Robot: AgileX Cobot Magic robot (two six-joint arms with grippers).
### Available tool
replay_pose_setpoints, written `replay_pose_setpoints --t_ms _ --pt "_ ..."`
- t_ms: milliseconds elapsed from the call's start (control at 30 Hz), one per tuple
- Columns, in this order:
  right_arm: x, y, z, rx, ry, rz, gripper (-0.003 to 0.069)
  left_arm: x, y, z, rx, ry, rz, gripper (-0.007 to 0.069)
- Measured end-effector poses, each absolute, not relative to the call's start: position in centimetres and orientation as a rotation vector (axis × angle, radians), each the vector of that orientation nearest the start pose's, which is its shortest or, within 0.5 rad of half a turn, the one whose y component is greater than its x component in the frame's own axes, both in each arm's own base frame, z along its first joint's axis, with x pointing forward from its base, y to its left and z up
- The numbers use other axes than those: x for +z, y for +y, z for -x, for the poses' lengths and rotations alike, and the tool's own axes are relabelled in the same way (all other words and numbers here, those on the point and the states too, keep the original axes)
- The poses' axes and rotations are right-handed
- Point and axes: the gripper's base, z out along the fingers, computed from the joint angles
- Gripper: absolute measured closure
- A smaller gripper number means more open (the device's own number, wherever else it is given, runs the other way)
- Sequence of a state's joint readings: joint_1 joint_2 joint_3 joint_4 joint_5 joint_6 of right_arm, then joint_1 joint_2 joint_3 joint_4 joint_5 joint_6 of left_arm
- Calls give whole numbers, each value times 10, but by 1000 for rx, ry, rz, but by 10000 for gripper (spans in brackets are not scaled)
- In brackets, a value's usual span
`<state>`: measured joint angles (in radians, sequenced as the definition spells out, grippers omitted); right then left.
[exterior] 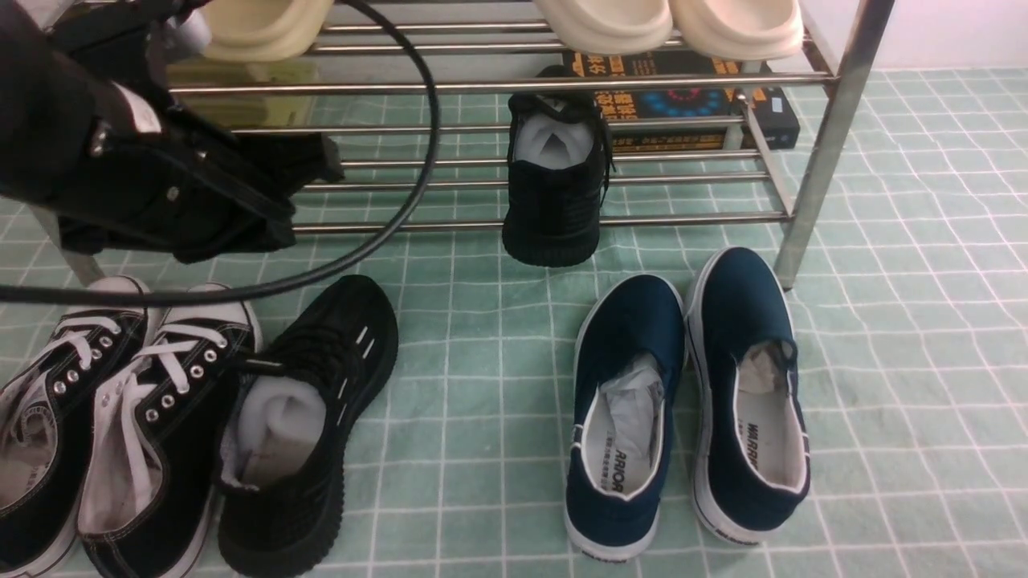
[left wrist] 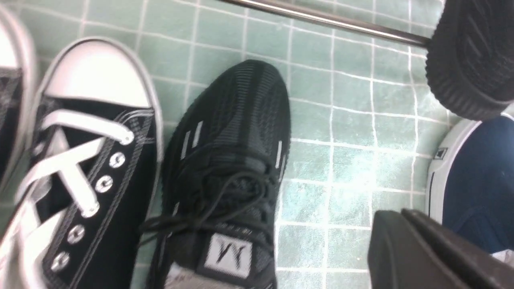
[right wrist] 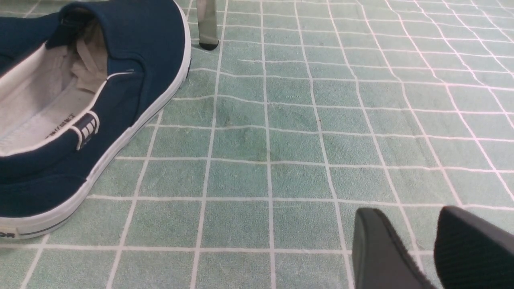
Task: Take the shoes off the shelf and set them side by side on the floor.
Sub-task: 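Set the held shoe down on the floor in front of the rack with the left gripper, then reach toward the shoe rack and grasp a shoe on it with the right gripper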
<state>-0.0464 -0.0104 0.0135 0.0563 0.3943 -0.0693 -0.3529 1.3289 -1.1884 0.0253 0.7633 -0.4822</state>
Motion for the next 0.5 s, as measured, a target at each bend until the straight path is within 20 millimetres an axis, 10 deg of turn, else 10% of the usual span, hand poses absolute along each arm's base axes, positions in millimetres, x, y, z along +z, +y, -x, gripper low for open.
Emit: replay_pose_setpoints --t_ms 400,500 --pt "175 0 -52 -10 1865 -24 420 333 -113 -289 -412 2516 75 586" --pt "179 6 -54 292 1777 -286 420 335 -111 -290 -375 2509 53 570"
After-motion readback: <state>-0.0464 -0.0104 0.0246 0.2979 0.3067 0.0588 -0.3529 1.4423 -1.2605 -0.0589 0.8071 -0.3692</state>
